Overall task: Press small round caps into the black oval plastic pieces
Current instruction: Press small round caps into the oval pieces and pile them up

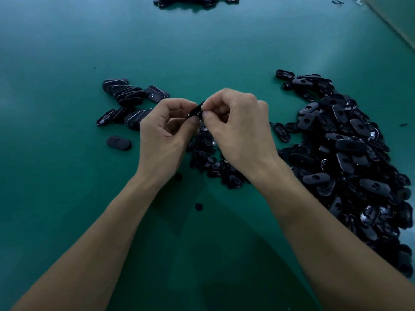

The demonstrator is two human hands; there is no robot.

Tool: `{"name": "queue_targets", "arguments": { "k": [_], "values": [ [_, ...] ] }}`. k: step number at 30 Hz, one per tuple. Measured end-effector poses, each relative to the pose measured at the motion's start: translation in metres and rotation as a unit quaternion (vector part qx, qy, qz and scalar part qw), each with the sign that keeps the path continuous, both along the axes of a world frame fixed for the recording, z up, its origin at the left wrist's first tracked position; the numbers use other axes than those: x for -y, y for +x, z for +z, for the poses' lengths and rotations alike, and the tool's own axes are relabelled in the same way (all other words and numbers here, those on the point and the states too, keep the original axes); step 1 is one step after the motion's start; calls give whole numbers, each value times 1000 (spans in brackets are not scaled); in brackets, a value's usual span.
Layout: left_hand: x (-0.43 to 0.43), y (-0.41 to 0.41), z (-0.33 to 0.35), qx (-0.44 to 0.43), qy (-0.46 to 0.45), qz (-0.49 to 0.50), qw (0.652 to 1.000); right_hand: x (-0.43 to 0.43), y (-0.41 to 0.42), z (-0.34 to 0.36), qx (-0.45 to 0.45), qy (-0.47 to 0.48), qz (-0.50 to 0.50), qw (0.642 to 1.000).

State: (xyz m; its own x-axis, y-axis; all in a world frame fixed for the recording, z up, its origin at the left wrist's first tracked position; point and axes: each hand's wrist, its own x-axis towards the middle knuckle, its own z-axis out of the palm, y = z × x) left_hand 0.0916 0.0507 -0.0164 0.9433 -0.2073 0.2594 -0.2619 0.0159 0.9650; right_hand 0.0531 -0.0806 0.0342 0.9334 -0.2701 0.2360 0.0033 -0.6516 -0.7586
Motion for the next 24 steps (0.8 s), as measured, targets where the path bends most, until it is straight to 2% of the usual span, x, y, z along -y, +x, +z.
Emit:
{"name": "queue_targets", "arguments": {
  "k": [15,19,24],
  "values": [
    [-1,2,-4,1,25,-11,1000,1,2,-5,-4,-30,16,999],
    [-2,3,-6,11,43,-10,999,-1,2,-8,-13,-67,4,998],
    [-3,3,-7,15,48,-7,999,-2,3,-6,-39,-99,35,994]
  ]
}}
